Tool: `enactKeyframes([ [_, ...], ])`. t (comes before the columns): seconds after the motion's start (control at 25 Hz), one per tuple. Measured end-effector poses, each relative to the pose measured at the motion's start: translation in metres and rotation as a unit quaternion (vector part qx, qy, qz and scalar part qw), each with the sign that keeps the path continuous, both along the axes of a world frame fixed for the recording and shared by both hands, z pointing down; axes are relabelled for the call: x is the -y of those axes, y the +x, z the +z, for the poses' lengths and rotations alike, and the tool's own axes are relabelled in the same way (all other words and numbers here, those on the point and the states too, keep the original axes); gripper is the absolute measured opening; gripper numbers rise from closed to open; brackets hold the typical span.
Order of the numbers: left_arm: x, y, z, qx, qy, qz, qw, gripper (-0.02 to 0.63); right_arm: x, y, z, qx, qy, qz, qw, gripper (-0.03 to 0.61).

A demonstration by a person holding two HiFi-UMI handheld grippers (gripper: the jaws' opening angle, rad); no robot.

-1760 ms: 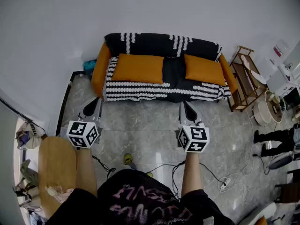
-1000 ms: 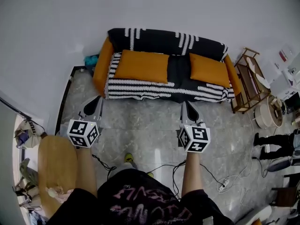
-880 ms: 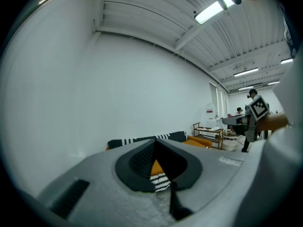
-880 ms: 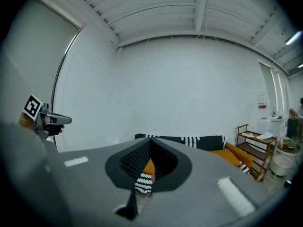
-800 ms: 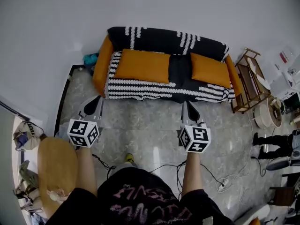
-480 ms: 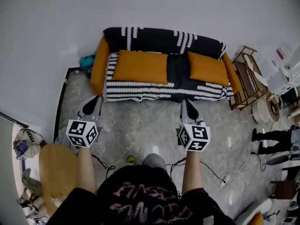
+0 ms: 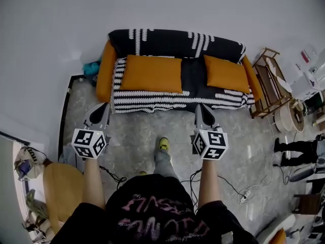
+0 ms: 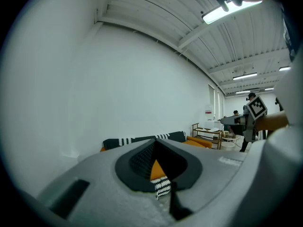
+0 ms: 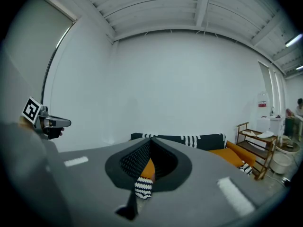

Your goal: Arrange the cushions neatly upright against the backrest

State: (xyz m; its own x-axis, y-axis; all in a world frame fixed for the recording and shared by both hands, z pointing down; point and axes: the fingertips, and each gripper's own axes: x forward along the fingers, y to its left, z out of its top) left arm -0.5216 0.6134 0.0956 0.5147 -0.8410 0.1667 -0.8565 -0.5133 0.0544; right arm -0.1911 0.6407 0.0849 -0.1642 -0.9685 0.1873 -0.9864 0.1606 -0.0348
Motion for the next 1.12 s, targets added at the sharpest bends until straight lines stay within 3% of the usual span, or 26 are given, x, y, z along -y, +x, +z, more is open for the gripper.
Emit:
enactKeyframes([
  [0.32,0.078,0.021,0.023,0.011,-0.02,-0.006,0.9997,0.002,0.085,0.023,0.024,0.005,-0.001,0.0,1.0,0.011],
  [0.48,0.132,0.042,0.039,0.015,-0.043,-0.01,0.9989,0.002,0.142,0.047,0.041,0.03,-0.022,0.004,0.999,0.011],
  [0.76,0.229,0.077,0.078,0.03,-0.086,-0.03,0.9954,0.002,0.249,0.082,0.081,0.028,-0.066,-0.016,0.997,0.011],
  [1.12,0.32,0.087,0.093,0.05,-0.109,-0.071,0.9903,0.002,0.354,0.112,0.111,0.028,-0.104,-0.031,0.994,0.011],
])
